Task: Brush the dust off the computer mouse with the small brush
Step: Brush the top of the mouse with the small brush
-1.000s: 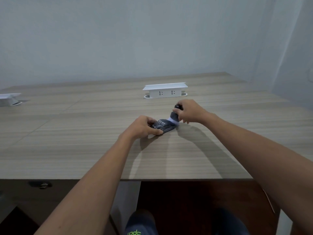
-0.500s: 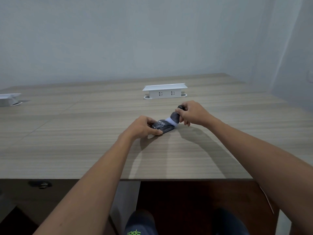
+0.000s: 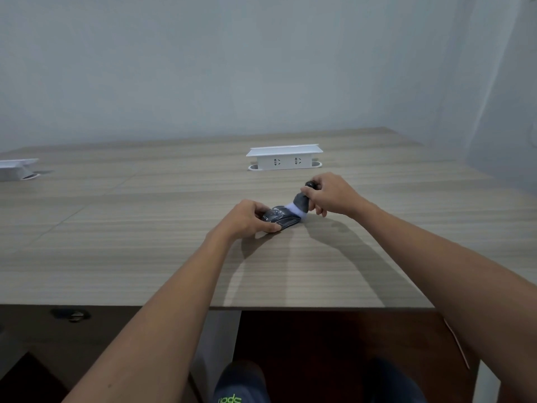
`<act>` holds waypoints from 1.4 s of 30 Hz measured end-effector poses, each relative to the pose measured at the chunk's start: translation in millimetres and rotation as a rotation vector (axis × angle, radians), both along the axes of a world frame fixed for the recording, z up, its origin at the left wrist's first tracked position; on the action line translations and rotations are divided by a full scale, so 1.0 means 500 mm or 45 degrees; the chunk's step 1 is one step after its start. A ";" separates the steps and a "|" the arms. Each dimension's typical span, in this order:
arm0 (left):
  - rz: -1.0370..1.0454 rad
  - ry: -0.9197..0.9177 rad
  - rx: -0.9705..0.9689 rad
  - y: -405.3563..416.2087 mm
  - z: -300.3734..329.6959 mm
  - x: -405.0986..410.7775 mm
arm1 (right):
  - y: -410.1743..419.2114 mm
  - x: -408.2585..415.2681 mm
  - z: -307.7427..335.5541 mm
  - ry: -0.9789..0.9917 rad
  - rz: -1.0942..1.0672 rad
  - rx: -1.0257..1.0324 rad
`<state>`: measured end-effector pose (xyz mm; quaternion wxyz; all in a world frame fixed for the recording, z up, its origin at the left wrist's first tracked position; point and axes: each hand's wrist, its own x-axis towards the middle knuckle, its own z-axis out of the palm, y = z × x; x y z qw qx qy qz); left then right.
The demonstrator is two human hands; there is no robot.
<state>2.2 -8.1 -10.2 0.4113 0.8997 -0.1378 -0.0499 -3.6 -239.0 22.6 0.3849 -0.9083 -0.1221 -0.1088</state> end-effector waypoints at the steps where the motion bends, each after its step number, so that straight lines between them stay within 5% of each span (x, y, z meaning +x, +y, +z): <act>1: 0.001 0.002 -0.006 0.000 0.001 -0.002 | -0.003 -0.001 -0.002 0.011 -0.018 -0.017; 28: 0.040 0.060 -0.167 -0.004 0.012 -0.030 | -0.002 0.013 -0.027 0.038 -0.065 0.093; 42: 0.101 0.028 -0.052 -0.016 0.018 -0.004 | 0.001 -0.017 -0.018 0.233 0.075 0.262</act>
